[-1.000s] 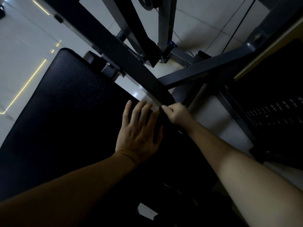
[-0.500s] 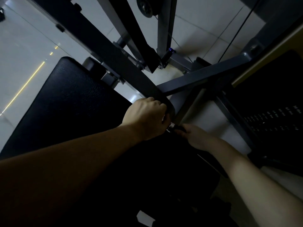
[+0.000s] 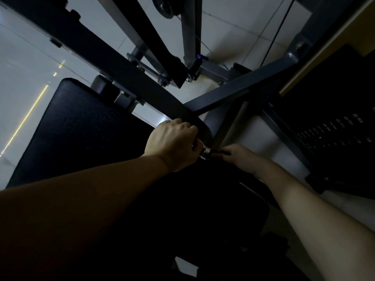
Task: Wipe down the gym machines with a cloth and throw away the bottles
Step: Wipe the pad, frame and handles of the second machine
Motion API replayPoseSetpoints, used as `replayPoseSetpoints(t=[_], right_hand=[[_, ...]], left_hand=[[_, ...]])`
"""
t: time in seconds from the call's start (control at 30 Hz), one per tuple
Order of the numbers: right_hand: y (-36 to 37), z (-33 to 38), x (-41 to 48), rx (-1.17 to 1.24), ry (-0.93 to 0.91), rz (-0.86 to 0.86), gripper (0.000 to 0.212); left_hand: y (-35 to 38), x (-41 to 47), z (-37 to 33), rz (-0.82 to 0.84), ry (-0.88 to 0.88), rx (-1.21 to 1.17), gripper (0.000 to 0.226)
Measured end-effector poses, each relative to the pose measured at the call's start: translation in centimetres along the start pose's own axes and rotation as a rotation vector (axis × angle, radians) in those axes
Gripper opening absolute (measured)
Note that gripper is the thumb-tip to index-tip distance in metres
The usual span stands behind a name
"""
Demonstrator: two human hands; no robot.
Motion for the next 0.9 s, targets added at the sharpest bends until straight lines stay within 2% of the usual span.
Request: replayPoseSetpoints(t=[0.1, 0.2, 0.3, 0.4, 0.5, 0.57, 0.63, 0.7, 0.77, 0.83, 0.9], right_hand=[[0.4, -0.4, -2.3, -0.014, -0.068, -0.111, 0.013], [0.2, -1.9, -4.5, -0.234, -0.015, -0.254, 0.024], [-0.1, -2.2, -5.7, -0.355, 0.078, -0.250, 0.035], [-0.8, -0.8, -4.3, -0.209, 0.150, -0.224, 0.034], [-0.9, -1.1, -1.4, -0.213, 0.384, -0.047, 0.035], [-1.1, -2.6, -0.9, -0.123, 0.508, -0.069, 0.041], [-1.5, -4.2, -1.0, -0.123, 0.517, -0.135, 0.043], [-3.0, -5.1, -2.4, -0.083, 0.471, -0.346, 0.043], [-3.9, -5.6, -4.6, 0.030, 0.387, -0.402, 0.043], [-3.7, -5.3, -6.1, 0.239, 0.274, -0.283, 0.039], [-2.5, -3.5, -6.5, 0.248, 0.177, -0.084, 0.024]], left_hand=[[-0.1, 0.0, 0.0, -0.011, -0.001, -0.007, 0.024], [0.0, 0.1, -0.1, -0.009, 0.000, -0.009, 0.025], [0.1, 0.1, 0.0, -0.009, 0.008, 0.011, 0.026], [0.5, 0.1, 0.2, 0.011, 0.007, 0.022, 0.027], [0.4, 0.1, 0.2, 0.005, 0.005, 0.029, 0.027], [0.3, 0.2, 0.2, -0.005, 0.005, 0.021, 0.028], [0.3, 0.1, 0.3, -0.005, 0.014, 0.012, 0.025], [0.5, 0.0, 0.4, 0.016, 0.014, -0.002, 0.025], [0.6, 0.2, 0.4, 0.012, 0.018, -0.004, 0.026], [0.6, 0.2, 0.4, 0.000, 0.020, 0.005, 0.025], [0.8, 0.2, 0.5, 0.021, 0.007, -0.002, 0.027]])
Point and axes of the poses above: each hand's wrist, its own x-axis towards the middle knuckle, its own y-axis out of the palm, z = x × y, the point moved 6 cm from there along x, towards the middle knuckle, and after that the axes turned 14 degrees about -x, right-handed, at the moved point
